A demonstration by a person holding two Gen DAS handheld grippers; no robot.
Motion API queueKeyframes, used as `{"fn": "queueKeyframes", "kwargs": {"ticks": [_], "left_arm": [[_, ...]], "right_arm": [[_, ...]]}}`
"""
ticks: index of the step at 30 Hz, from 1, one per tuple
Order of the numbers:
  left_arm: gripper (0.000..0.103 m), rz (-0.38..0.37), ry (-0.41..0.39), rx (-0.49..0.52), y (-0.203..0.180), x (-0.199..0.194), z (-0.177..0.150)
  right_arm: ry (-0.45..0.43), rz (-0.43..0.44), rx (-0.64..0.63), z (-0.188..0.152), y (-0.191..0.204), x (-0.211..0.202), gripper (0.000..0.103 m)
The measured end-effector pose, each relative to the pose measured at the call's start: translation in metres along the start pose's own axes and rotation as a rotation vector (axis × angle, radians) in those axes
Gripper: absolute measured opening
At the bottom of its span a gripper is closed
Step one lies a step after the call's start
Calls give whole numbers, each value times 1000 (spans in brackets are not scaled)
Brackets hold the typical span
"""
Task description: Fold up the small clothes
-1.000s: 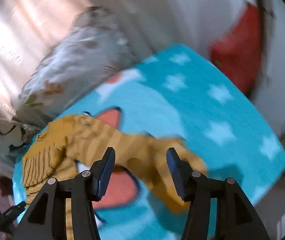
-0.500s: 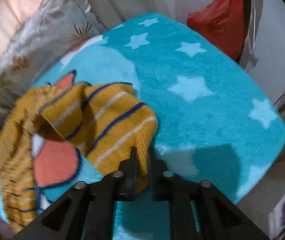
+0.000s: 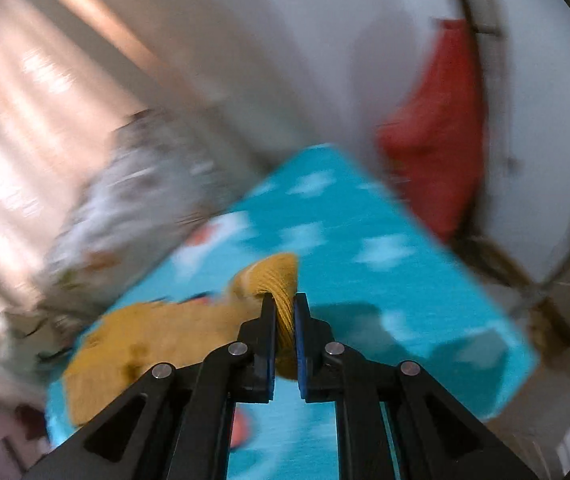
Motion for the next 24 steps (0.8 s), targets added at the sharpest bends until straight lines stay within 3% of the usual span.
{"fn": "queueKeyframes", "kwargs": {"ticks": [7, 9, 13, 16, 24], "left_arm": [[64, -5, 0, -24, 43, -2, 15], [64, -2, -9, -17, 58, -4, 24], [64, 9, -17, -9, 90, -5, 38], [64, 18, 2, -13, 115, 1, 45], [64, 31, 63, -24, 165, 23, 55]], "right_arm": [[253, 392, -105, -52, 198, 83, 8], [312, 454, -144, -72, 253, 108, 8], [406, 495, -250, -116, 354, 163, 8], [480, 479, -295, -154, 411, 217, 9], [625, 389, -322, -229, 470, 319, 9]]}}
Point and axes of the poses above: each gripper's, at about its wrist camera, not at the fingertips, and x roughly the way its jaws point, y to its left, z to its top, the point moved 5 cm from there along x, roughly the way its jaws point, and after that the axes turned 4 degrees about -x, right-handed, at the moved point
